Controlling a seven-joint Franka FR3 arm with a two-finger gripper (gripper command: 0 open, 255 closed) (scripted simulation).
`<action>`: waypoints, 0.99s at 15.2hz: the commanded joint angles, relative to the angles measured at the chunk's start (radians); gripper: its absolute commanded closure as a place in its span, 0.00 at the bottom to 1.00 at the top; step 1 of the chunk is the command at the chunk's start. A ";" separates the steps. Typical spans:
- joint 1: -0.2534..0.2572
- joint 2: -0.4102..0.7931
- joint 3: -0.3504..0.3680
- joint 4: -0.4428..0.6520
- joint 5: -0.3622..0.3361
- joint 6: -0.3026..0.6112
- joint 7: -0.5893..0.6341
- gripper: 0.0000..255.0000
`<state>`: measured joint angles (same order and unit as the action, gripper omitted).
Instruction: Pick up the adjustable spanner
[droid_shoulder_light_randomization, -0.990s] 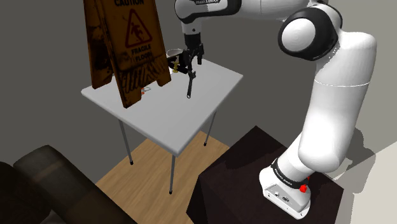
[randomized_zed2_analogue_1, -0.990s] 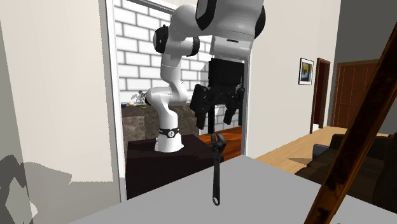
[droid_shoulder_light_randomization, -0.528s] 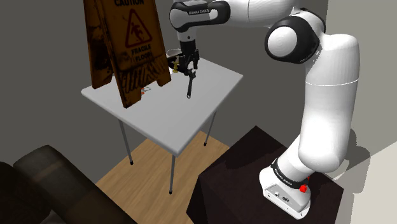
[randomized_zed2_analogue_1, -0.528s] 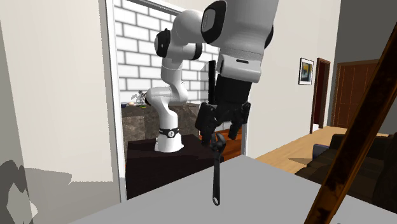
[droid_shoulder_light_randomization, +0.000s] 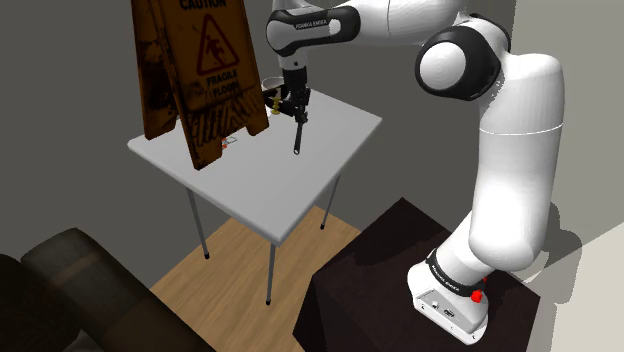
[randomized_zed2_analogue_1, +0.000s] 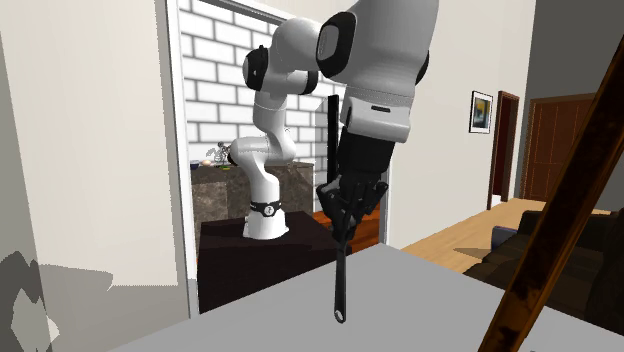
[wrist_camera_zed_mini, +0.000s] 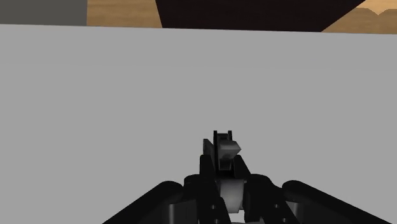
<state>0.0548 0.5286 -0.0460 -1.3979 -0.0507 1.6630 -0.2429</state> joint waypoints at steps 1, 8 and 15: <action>0.000 0.000 0.000 0.000 0.000 0.000 0.000 1.00; -0.001 -0.006 -0.001 0.029 0.000 -0.036 -0.003 1.00; 0.000 -0.016 -0.001 0.109 0.000 -0.124 -0.008 1.00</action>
<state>0.0545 0.5090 -0.0472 -1.3094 -0.0512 1.5550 -0.2499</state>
